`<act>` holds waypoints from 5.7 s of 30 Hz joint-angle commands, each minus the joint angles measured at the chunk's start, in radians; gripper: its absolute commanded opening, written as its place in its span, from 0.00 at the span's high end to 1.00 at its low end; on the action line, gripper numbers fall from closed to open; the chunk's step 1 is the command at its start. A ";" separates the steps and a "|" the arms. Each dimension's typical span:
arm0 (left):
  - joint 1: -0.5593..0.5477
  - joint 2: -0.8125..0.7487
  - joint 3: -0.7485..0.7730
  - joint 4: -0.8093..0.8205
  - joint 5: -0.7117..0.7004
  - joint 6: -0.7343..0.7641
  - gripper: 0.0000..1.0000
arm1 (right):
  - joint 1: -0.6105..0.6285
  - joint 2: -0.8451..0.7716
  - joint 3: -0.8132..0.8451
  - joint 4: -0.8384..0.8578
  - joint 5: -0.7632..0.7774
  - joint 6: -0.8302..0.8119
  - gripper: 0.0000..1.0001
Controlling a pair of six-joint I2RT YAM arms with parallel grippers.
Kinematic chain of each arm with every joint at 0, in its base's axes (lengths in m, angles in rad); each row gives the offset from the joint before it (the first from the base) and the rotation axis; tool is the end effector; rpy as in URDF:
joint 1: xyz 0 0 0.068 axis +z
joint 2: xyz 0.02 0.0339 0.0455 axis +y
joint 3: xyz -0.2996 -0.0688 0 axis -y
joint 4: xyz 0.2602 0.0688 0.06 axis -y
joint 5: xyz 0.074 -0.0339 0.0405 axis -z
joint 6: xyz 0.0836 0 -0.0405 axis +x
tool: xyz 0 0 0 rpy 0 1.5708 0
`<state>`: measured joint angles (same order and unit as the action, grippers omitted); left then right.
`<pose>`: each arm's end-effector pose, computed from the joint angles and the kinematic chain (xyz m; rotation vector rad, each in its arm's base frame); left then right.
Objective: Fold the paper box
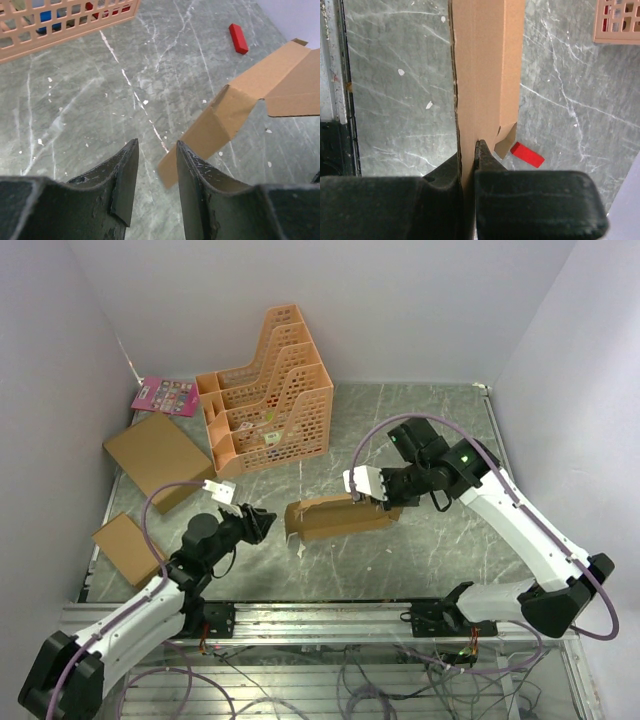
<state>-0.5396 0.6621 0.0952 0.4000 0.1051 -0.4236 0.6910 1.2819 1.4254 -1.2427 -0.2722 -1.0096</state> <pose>0.1588 -0.1053 0.1825 0.1845 1.7951 -0.7902 0.1812 0.1791 0.3596 -2.0285 1.6661 0.2547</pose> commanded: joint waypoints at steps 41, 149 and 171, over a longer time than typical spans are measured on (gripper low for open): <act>-0.184 0.384 0.017 0.468 0.054 0.211 0.47 | -0.035 0.034 0.010 -0.075 -0.070 -0.034 1.00; -0.227 1.083 0.141 1.327 -0.156 0.367 0.39 | -0.187 0.111 0.032 -0.135 -0.344 -0.101 1.00; -0.226 1.107 0.136 1.326 -0.274 0.300 0.56 | -0.193 0.178 0.067 0.010 -0.353 0.139 1.00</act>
<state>-0.7708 1.7611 0.2222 1.5009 -0.1196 -0.1040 0.5007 1.4429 1.4651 -1.2770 -0.5907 -0.9554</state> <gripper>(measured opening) 0.396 0.009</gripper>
